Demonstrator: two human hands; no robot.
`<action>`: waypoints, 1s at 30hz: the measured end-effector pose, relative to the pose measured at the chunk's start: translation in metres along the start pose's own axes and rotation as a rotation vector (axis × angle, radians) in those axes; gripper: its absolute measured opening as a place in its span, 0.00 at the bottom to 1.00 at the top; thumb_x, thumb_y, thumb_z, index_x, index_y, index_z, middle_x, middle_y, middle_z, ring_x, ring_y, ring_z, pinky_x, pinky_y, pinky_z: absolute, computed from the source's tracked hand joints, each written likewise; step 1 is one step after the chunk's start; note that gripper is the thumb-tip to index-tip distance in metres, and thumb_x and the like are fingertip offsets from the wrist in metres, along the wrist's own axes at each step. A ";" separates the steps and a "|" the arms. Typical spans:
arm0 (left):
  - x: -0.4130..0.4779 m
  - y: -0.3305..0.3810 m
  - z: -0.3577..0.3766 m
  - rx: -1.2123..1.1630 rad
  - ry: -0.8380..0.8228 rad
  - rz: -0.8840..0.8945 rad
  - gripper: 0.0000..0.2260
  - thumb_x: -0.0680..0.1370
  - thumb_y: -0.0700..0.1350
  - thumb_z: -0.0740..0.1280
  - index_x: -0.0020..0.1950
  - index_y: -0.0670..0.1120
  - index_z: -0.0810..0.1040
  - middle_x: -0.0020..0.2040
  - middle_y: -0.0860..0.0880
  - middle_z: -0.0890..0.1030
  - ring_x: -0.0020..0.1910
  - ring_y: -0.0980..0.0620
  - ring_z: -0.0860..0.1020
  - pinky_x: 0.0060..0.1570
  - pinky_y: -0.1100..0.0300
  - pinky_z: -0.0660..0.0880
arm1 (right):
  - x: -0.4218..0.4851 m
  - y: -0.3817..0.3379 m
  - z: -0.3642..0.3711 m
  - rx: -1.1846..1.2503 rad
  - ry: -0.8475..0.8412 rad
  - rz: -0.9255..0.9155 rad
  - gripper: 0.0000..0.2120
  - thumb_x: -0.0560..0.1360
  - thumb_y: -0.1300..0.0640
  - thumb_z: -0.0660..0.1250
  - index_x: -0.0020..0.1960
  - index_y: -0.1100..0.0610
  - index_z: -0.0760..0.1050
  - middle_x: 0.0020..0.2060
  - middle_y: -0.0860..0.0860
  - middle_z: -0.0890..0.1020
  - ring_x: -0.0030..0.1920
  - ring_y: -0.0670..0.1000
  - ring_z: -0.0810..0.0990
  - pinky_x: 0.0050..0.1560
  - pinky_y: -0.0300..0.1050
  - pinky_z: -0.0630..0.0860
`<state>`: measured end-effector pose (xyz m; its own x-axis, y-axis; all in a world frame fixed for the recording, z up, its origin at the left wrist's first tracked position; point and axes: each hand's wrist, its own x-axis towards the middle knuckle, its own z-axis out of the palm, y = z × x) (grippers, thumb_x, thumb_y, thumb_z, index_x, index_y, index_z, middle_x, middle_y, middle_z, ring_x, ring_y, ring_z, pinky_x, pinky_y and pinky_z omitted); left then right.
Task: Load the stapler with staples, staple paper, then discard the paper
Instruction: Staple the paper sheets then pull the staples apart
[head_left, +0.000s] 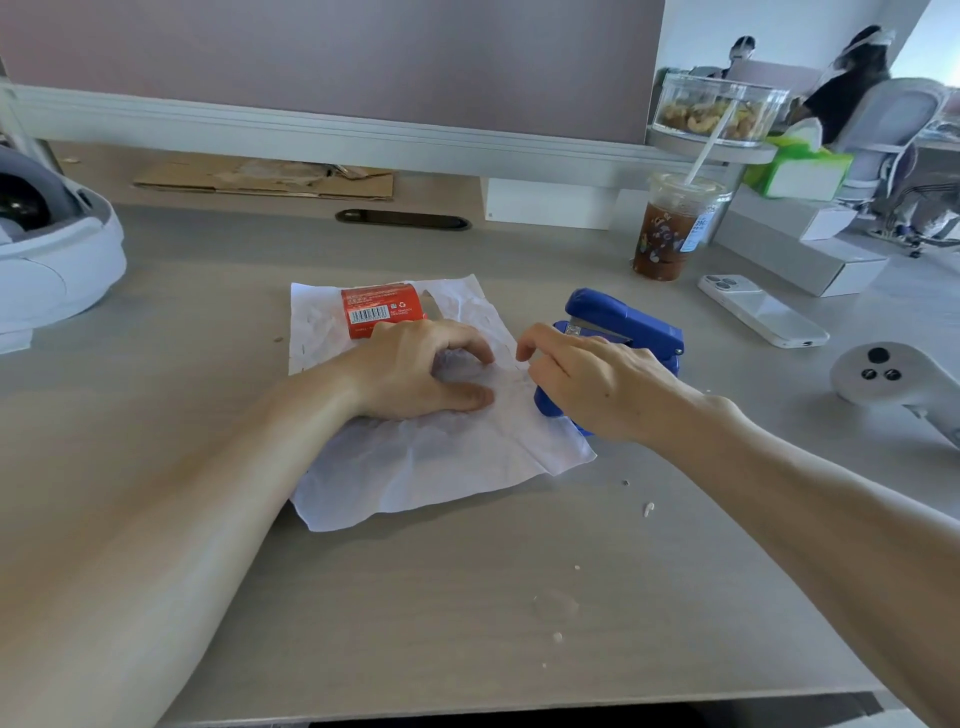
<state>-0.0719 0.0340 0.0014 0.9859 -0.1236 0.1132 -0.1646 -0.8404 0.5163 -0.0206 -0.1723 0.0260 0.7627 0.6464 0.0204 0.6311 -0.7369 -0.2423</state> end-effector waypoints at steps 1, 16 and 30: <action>0.000 0.001 0.000 0.003 0.000 0.004 0.17 0.73 0.58 0.71 0.60 0.58 0.77 0.61 0.59 0.78 0.62 0.55 0.75 0.63 0.52 0.72 | 0.000 -0.001 -0.001 0.003 -0.006 0.003 0.12 0.81 0.54 0.49 0.56 0.50 0.70 0.36 0.47 0.75 0.42 0.53 0.76 0.37 0.46 0.67; -0.001 0.000 0.002 0.001 0.021 0.031 0.17 0.73 0.57 0.71 0.61 0.56 0.78 0.62 0.58 0.79 0.62 0.57 0.75 0.64 0.53 0.72 | 0.000 -0.004 0.004 -0.042 0.029 0.024 0.12 0.78 0.51 0.50 0.48 0.52 0.70 0.41 0.49 0.81 0.43 0.54 0.79 0.46 0.53 0.75; -0.002 0.002 0.001 0.004 0.033 0.041 0.17 0.73 0.56 0.72 0.61 0.54 0.79 0.62 0.58 0.79 0.62 0.58 0.75 0.63 0.56 0.72 | -0.009 0.001 0.004 0.060 0.292 0.085 0.16 0.73 0.53 0.57 0.27 0.55 0.66 0.27 0.48 0.73 0.29 0.53 0.71 0.29 0.43 0.58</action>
<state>-0.0740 0.0320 0.0018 0.9767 -0.1408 0.1621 -0.2049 -0.8370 0.5074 -0.0276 -0.1781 0.0215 0.8263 0.4927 0.2730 0.5605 -0.7671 -0.3121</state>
